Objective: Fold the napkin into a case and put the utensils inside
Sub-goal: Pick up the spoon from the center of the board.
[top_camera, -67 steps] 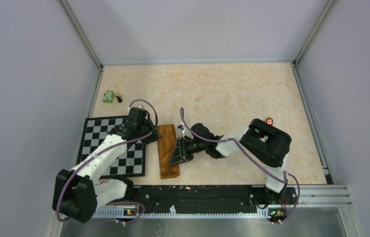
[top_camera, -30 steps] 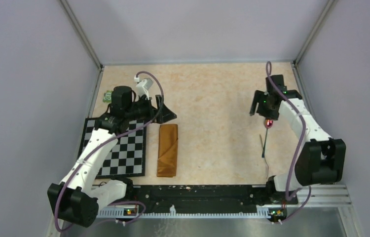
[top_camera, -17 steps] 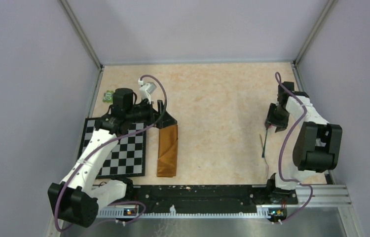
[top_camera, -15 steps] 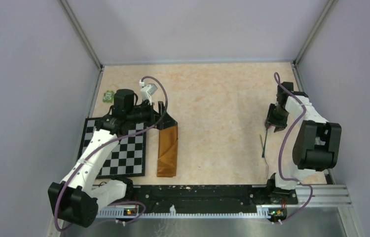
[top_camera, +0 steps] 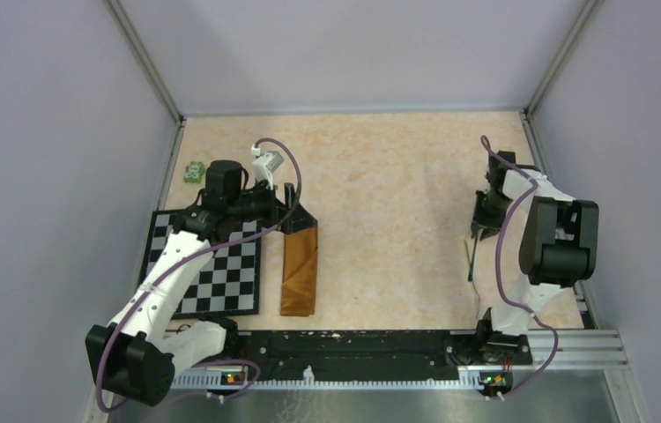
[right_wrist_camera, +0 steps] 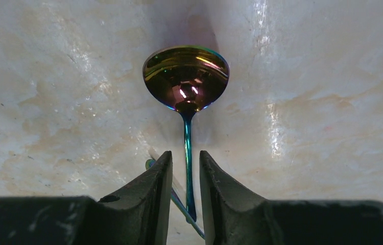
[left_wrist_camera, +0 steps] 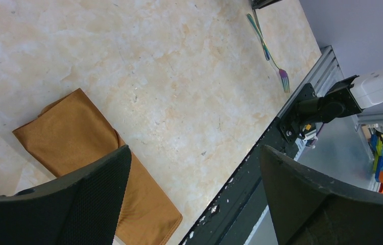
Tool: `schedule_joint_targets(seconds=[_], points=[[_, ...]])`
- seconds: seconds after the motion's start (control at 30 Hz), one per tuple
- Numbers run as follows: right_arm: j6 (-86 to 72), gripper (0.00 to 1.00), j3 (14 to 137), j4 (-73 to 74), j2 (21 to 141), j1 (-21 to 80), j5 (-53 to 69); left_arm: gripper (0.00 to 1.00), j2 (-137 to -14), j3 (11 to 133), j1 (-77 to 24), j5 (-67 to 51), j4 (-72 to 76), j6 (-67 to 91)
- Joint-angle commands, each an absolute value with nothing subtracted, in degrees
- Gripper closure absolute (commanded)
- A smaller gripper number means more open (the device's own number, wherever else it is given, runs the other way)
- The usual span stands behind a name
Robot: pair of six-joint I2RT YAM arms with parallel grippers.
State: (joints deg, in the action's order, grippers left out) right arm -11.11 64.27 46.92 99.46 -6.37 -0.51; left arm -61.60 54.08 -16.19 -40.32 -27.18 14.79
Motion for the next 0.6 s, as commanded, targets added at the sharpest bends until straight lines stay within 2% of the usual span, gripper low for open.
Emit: schedule_joint_targets(seconds=[0.0,0.27,0.47,0.57], points=[[-11.41,0.74,64.24,44.41,100.71,-5.58,-1.53,0.02,-60.15,56.07,-16.34,-40.0,-27.53,12.89],[-11.36,0.82,62.58,40.64,103.22,-4.43,-3.92,0.02,-60.65,56.65,-16.32,-39.77,-28.05,12.7],[-10.88,0.98,66.01,38.97,106.14,-4.33,-3.08,0.02,-60.8,56.56,-16.35,-39.15,-29.08,12.55],[-10.21,1.0,68.6,37.38,106.25,-4.31,-3.67,0.02,-60.98,56.22,-16.3,-38.58,-29.1,12.65]])
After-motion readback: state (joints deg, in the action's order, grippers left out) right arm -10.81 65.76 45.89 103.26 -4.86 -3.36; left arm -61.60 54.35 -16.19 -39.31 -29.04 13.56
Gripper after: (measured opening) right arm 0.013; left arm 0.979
